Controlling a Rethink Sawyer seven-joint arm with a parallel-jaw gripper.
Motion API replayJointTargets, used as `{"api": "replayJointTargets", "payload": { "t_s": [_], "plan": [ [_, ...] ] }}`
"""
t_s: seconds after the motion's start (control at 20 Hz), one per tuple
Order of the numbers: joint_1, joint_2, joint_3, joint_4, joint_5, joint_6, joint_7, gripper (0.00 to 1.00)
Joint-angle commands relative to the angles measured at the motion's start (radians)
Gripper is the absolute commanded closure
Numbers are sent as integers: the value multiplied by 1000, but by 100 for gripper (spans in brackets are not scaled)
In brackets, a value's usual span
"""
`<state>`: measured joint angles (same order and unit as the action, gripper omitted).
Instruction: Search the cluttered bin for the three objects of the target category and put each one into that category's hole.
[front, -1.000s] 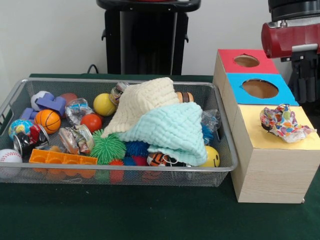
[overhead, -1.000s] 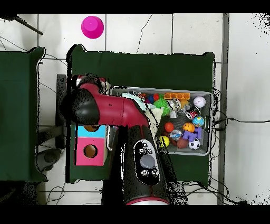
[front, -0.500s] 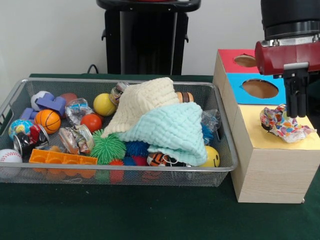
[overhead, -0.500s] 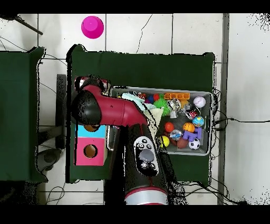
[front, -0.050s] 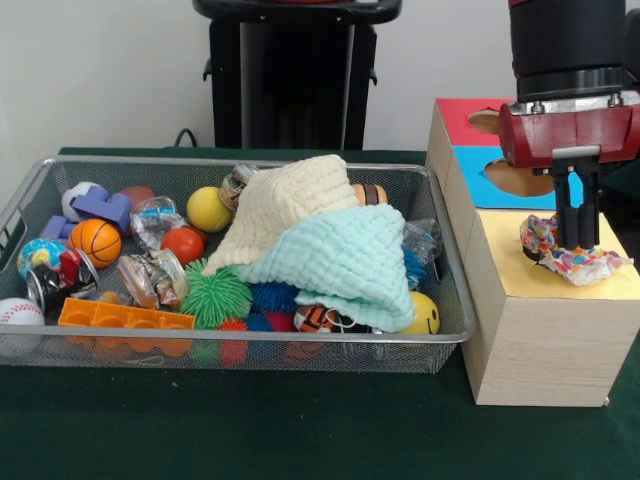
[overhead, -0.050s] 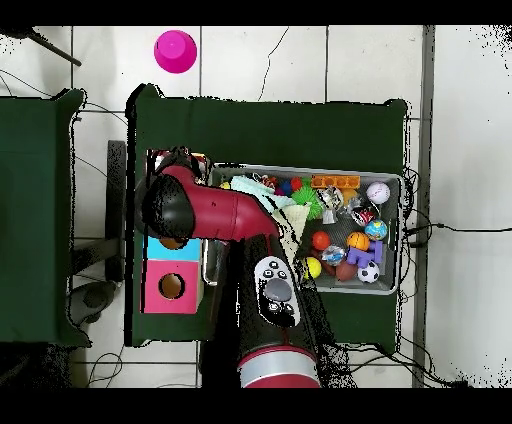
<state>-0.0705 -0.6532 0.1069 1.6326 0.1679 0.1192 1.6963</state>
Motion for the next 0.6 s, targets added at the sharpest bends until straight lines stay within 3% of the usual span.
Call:
{"api": "replayJointTargets", "payload": {
  "t_s": [0.05, 0.25, 0.6],
  "plan": [
    [-6, 43, -11, 60, -24, 17, 155, 100],
    [12, 37, -35, 41, -9, 91, 149, 100],
    [16, 39, -40, 39, -1, 109, 151, 100]
  ]
}}
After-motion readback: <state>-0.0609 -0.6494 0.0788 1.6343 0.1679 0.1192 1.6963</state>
